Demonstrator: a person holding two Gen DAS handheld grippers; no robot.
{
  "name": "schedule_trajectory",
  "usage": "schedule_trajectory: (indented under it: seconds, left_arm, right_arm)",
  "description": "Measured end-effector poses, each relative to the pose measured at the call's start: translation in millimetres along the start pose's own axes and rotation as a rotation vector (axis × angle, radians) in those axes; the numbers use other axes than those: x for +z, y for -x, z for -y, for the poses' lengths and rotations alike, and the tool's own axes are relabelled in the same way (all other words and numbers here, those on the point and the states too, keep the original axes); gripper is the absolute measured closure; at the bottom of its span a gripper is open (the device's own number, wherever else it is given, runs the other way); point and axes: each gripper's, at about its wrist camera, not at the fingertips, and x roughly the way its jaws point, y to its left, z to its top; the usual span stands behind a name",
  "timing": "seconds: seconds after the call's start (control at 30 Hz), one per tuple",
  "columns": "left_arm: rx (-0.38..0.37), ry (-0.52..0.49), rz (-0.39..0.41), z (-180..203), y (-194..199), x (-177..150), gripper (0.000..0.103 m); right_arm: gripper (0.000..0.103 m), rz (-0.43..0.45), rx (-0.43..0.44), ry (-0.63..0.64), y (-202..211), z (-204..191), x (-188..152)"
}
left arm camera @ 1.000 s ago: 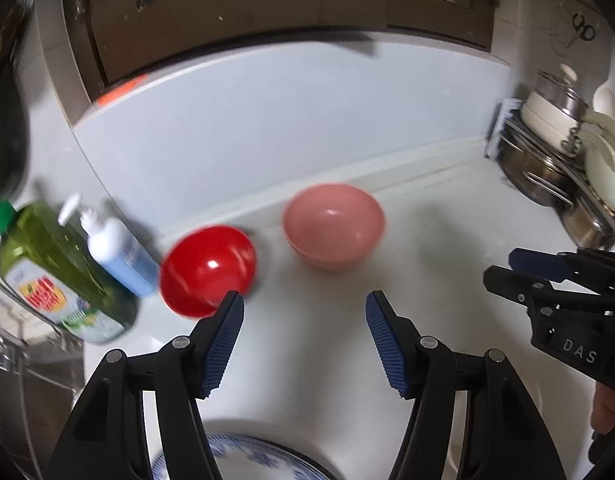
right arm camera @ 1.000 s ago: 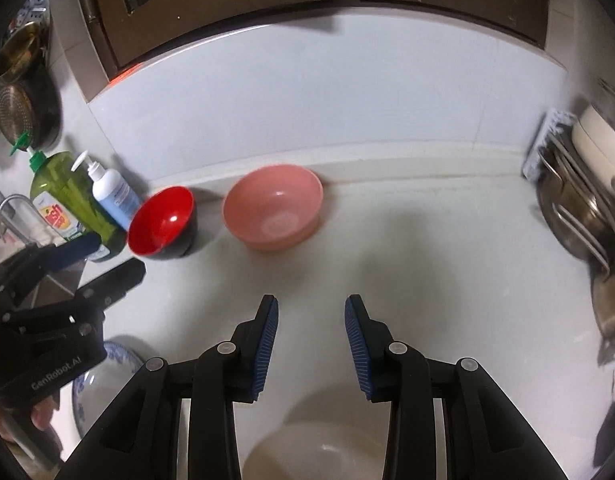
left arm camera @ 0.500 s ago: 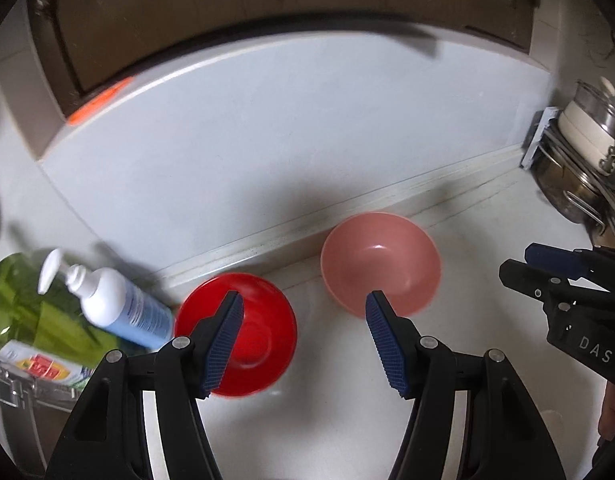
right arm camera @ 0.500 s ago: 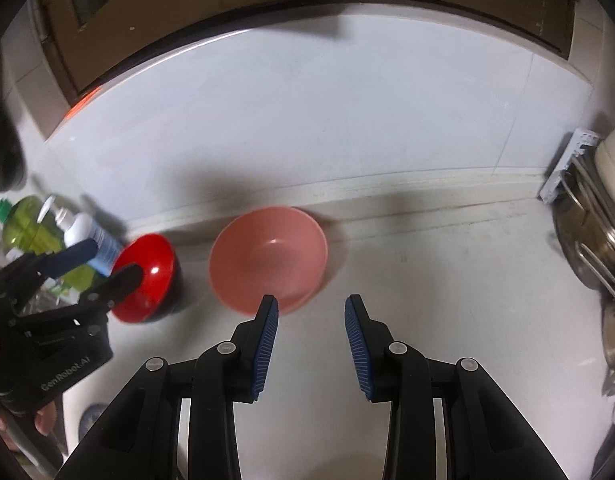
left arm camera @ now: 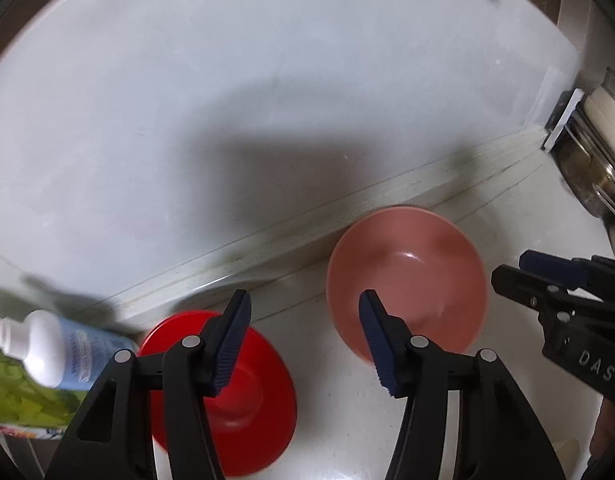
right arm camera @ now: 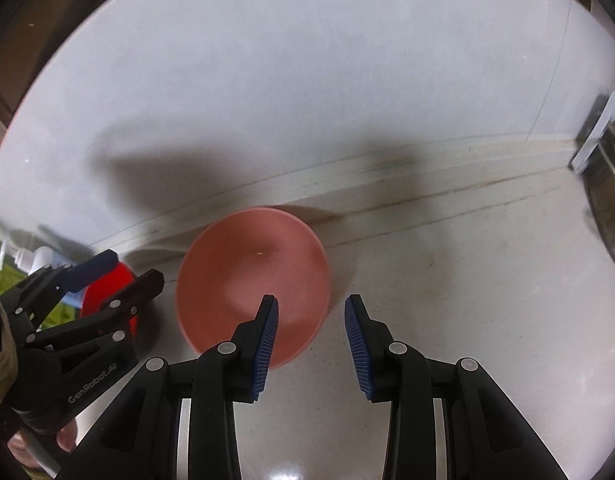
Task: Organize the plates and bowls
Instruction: 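Close both grippers together on the pink bowl's rim, then lift the pink bowl with both grippers and carry it toward the plate stack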
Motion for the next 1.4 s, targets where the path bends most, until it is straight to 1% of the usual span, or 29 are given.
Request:
schedule_trajectory:
  seconds: [0.03,0.13,0.23,0.3,0.4,0.53,0.57,0.7,0.83,0.97,1.0,1.17,1.4]
  left_arm:
    - [-0.003,0.0,-0.009,1.5,-5.3,2.8,0.051]
    - [-0.017,0.004,-0.037,5.5,-19.1,8.8,0.059]
    - [-0.04,0.02,-0.073,8.5,-33.3,13.9,0.063]
    - [-0.055,0.024,-0.09,10.6,-39.8,15.5,0.065]
    - [-0.062,0.03,-0.11,13.8,-49.8,17.9,0.069]
    - [-0.076,0.043,-0.14,15.5,-61.8,19.0,0.08]
    - [-0.079,0.045,-0.146,16.4,-64.3,19.1,0.081]
    - [-0.082,0.044,-0.154,21.9,-70.7,19.5,0.091]
    - [-0.087,0.05,-0.151,25.8,-72.6,19.9,0.094]
    - [-0.111,0.077,-0.16,22.4,-69.3,15.7,0.094]
    - [-0.111,0.078,-0.158,18.1,-65.8,13.5,0.094]
    - [-0.12,0.096,-0.136,22.8,-48.3,9.1,0.094]
    - [-0.162,0.103,-0.093,25.9,-5.8,-8.5,0.094]
  right_arm:
    - [0.067,-0.008,0.0,-0.003,-3.8,0.6,0.0]
    - [0.067,-0.031,0.006,-0.012,-13.8,2.8,0.8]
    - [0.068,-0.044,0.007,-0.014,-19.9,4.3,1.9]
    - [0.073,-0.051,0.011,-0.017,-22.6,4.4,1.8]
    - [0.075,-0.064,0.012,-0.023,-27.4,5.9,3.0]
    - [0.081,-0.083,0.004,-0.036,-34.2,8.4,5.0]
    - [0.084,-0.089,0.005,-0.041,-35.8,9.3,5.1]
    - [0.092,-0.109,0.007,-0.056,-41.4,12.8,4.3]
    - [0.093,-0.108,0.006,-0.06,-42.0,14.3,3.9]
    - [0.093,-0.104,0.001,-0.058,-40.8,11.7,3.1]
    - [0.093,-0.101,0.001,-0.058,-38.5,11.7,3.1]
    - [0.093,-0.08,0.011,-0.054,-21.3,11.7,0.3]
    - [0.093,-0.06,0.025,-0.061,12.7,15.5,-14.2]
